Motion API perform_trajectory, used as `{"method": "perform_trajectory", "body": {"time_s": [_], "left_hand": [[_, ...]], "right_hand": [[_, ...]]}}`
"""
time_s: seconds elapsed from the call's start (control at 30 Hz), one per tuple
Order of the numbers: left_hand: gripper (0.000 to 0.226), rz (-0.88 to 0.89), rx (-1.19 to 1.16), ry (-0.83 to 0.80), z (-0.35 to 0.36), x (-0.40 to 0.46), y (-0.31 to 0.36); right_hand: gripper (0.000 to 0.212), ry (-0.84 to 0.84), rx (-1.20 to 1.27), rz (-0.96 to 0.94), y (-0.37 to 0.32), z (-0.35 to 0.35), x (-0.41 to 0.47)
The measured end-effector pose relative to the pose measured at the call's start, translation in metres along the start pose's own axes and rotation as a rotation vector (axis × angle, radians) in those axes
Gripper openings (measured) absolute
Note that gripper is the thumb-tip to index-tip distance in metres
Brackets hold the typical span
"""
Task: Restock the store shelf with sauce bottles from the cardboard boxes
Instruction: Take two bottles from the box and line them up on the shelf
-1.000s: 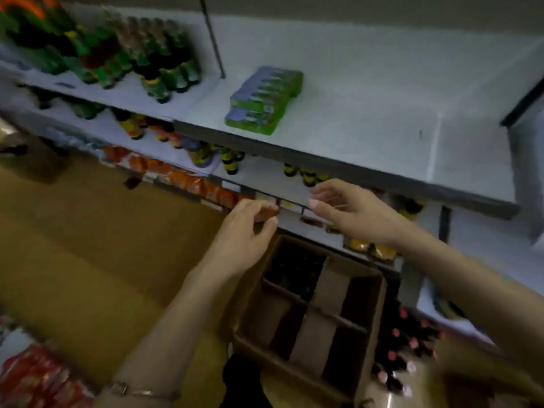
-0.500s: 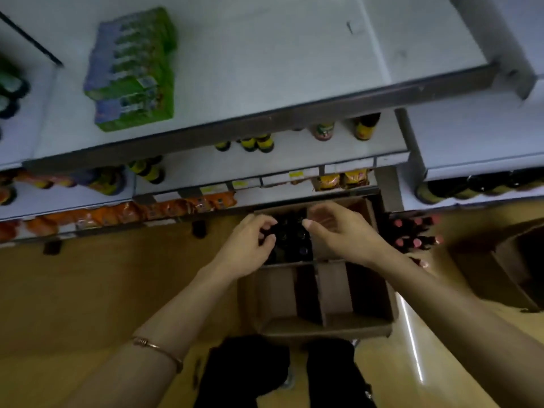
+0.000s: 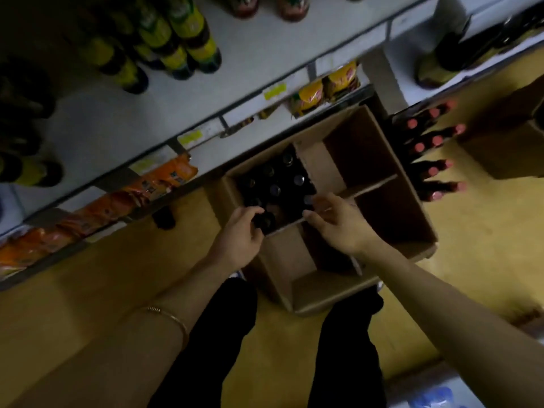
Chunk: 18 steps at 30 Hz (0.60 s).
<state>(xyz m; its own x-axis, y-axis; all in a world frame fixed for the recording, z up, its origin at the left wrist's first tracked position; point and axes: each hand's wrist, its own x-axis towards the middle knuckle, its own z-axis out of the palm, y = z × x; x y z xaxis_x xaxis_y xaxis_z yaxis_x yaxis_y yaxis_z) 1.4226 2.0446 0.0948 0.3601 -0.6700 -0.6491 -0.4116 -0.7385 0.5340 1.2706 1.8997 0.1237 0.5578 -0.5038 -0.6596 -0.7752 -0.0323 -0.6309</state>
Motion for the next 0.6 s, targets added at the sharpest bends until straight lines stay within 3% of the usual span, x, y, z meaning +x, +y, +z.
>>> {"method": "perform_trajectory", "body": {"time_s": [0.2, 0.43, 0.6], "left_hand": [[0.046, -0.016, -0.028, 0.072, 0.041, 0.050, -0.073], [0.060, -0.111, -0.090, -0.033, 0.117, 0.106, -0.121], [0.061, -0.181, -0.304, 0.016, 0.148, 0.142, -0.144]], "right_hand": [[0.047, -0.009, 0.021, -0.035, 0.039, 0.074, 0.066], [0.056, -0.056, -0.093, -0.083, 0.087, 0.133, 0.131], [0.053, -0.069, -0.156, -0.172, 0.118, 0.145, 0.147]]}}
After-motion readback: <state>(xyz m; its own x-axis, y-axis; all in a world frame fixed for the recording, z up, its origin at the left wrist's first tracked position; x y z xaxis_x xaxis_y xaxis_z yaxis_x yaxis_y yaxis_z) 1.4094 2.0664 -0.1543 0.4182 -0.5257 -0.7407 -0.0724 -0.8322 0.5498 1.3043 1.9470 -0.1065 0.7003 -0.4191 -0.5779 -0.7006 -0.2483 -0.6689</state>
